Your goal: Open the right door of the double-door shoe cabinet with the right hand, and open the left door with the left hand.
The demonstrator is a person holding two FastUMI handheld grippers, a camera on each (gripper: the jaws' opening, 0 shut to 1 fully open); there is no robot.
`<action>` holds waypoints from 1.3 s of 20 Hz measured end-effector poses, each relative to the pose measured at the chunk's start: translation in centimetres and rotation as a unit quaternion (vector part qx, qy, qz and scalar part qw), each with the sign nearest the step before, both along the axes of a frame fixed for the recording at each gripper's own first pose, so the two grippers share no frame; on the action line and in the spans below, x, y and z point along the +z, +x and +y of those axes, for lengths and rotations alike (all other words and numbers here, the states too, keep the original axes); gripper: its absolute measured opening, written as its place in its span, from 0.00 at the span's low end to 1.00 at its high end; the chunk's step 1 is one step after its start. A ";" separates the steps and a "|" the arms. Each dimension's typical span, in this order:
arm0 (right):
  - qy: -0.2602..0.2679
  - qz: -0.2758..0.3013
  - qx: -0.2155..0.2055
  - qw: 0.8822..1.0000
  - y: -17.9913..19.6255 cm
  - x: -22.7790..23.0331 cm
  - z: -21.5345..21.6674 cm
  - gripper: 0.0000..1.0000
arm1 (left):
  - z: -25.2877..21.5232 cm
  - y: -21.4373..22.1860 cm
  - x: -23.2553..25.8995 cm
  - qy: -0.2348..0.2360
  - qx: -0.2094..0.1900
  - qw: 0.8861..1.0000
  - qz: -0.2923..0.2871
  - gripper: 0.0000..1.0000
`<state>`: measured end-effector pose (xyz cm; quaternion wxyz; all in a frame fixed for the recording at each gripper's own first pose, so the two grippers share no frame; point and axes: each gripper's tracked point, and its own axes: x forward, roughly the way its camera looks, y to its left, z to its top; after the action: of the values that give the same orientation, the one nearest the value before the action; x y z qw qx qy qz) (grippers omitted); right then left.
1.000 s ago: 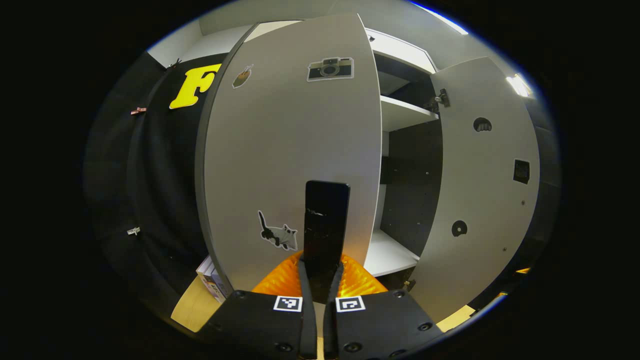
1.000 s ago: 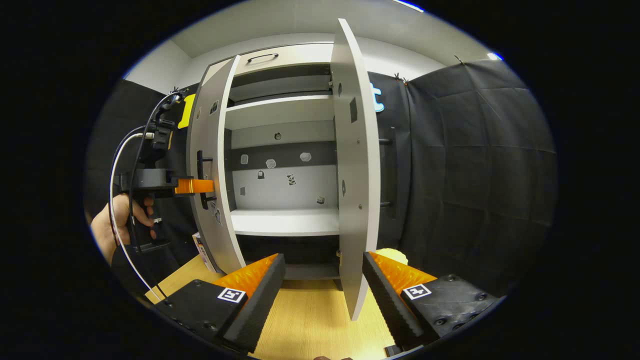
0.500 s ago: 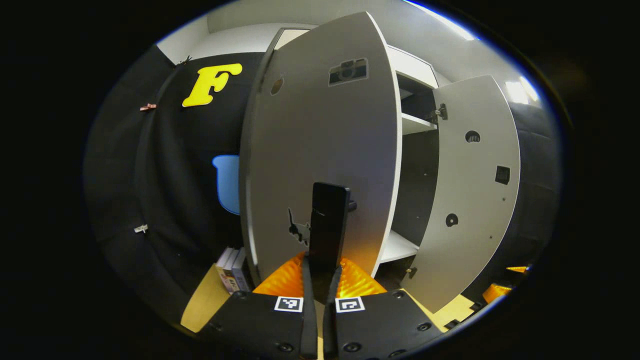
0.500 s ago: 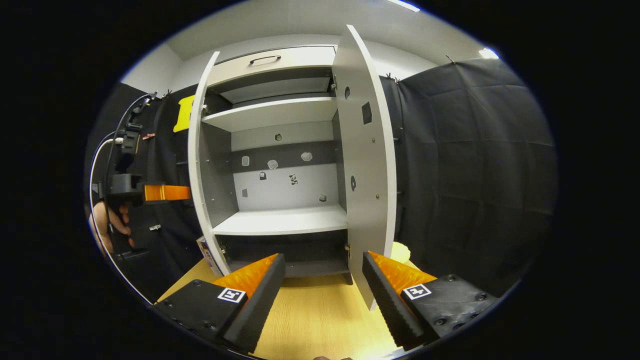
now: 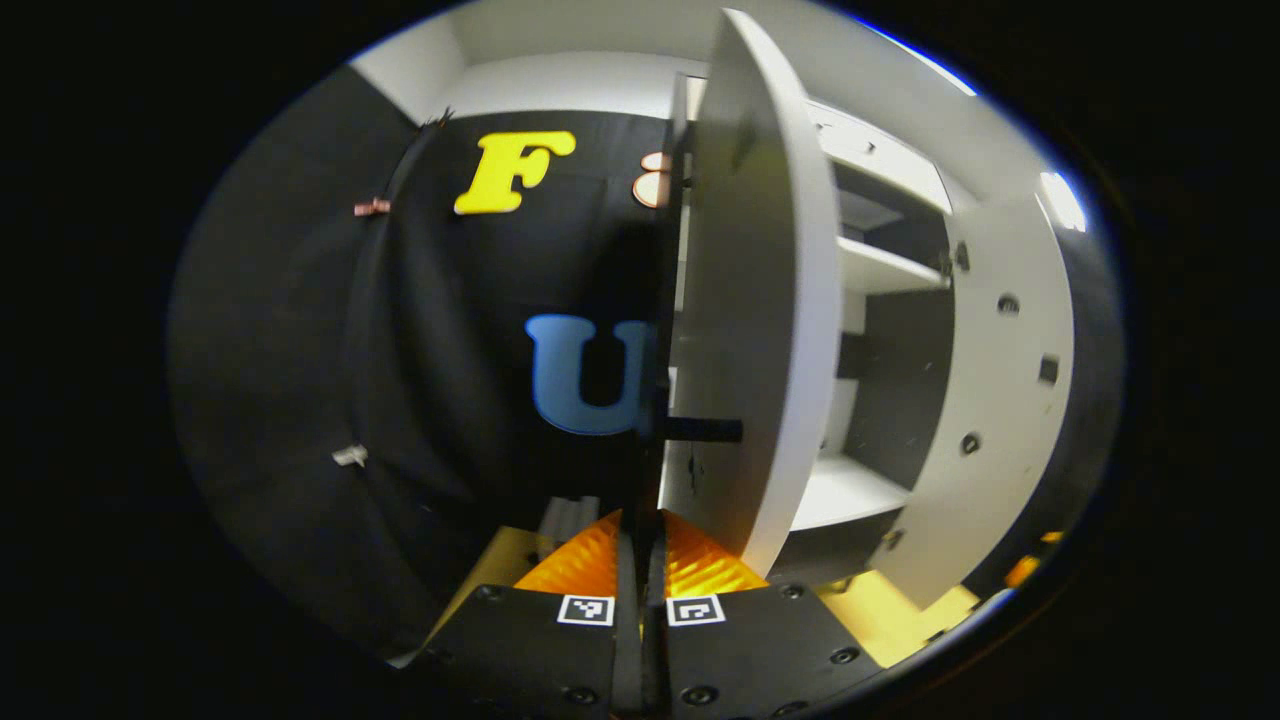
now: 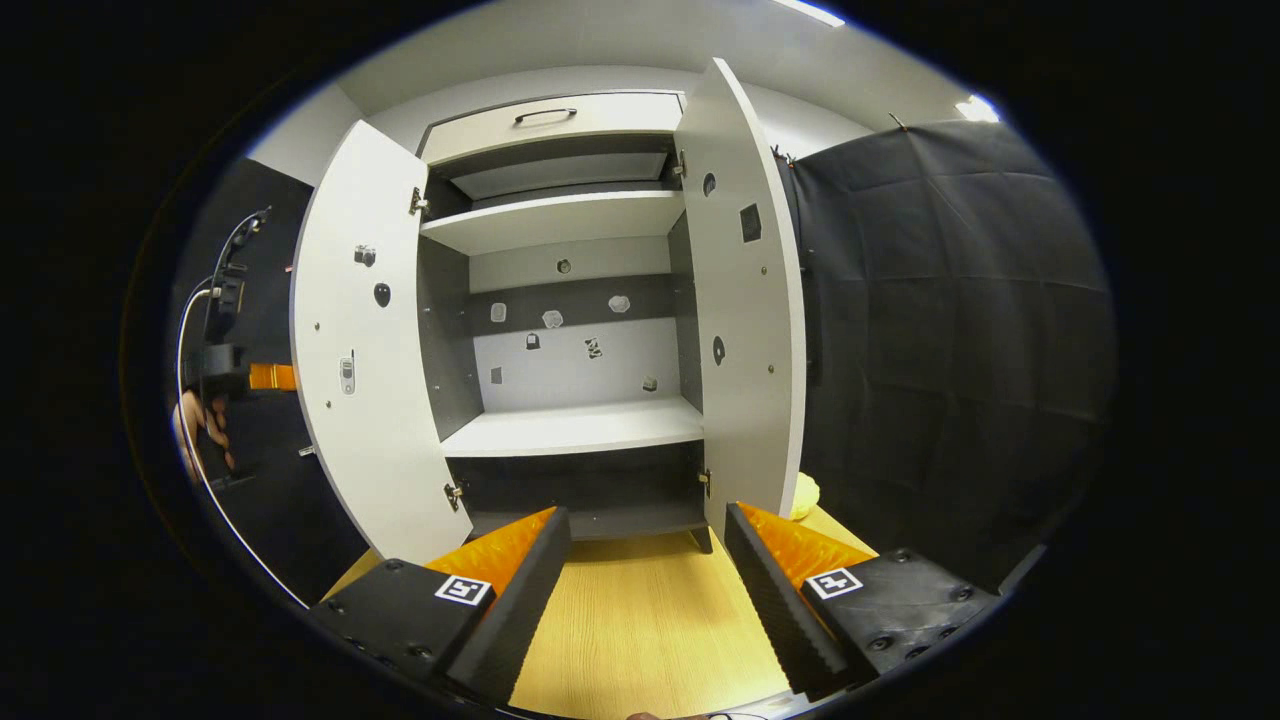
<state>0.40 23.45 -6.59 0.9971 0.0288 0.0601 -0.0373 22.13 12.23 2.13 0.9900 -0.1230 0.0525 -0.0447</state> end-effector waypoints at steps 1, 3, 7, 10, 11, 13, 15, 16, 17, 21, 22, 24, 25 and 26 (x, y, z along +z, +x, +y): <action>0.001 0.000 -0.006 1.000 -0.1 0.0 0.2 0.98 | 0.0 -0.1 0.2 0.013 -0.001 1.000 -0.006 0.05; 0.007 0.002 -0.014 1.000 -0.3 0.1 0.2 0.98 | 0.9 0.3 0.1 0.079 0.012 0.997 -0.013 0.05; -0.005 0.006 -0.035 0.999 -0.6 0.4 -0.7 0.98 | 0.5 0.2 0.7 0.124 0.024 0.992 -0.014 0.05; -0.013 0.005 -0.040 0.999 -0.4 1.0 -1.2 0.98 | 0.1 -0.4 1.7 0.122 0.026 0.992 -0.024 0.05; -0.014 0.002 -0.037 0.999 -0.4 1.3 -1.3 0.98 | 0.0 -0.9 1.9 0.114 0.030 0.993 -0.023 0.05; -0.016 -0.006 -0.028 0.999 -0.2 2.0 -1.8 0.98 | -0.3 -3.0 1.8 0.094 0.032 0.995 -0.019 0.05; -0.019 -0.015 -0.020 1.000 0.1 2.8 -2.4 0.98 | -2.4 -4.7 1.4 0.064 0.021 0.998 -0.009 0.05; -0.019 -0.018 -0.014 1.000 0.1 3.1 -2.8 0.98 | -2.8 -5.5 1.3 0.058 0.024 0.998 -0.003 0.06; -0.018 -0.020 -0.008 1.000 0.1 3.4 -3.3 0.98 | -3.9 -6.2 1.3 0.055 0.025 0.998 -0.004 0.10; -0.007 -0.021 0.027 0.999 0.3 4.8 -5.2 0.98 | -8.1 -10.1 1.7 0.059 0.039 0.997 -0.008 0.56; -0.012 -0.020 0.031 0.999 0.3 5.1 -6.0 0.98 | -9.2 -10.8 1.6 0.061 0.044 0.997 -0.007 0.70; -0.029 -0.023 0.040 0.999 -0.3 5.8 -7.3 0.98 | -10.8 -12.6 2.2 0.058 0.059 0.996 -0.013 0.97; -0.032 -0.026 0.045 0.998 -0.3 6.1 -7.8 0.98 | -11.8 -13.4 2.6 0.053 0.062 0.996 -0.020 0.96; -0.029 -0.026 0.052 0.998 -0.4 6.4 -8.1 0.98 | -12.8 -14.5 2.8 0.049 0.065 0.996 -0.028 0.96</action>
<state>-0.02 15.35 -0.22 0.9993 -0.0023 0.0346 0.0140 7.61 -0.54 4.95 0.9968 -0.0758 0.0185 0.0186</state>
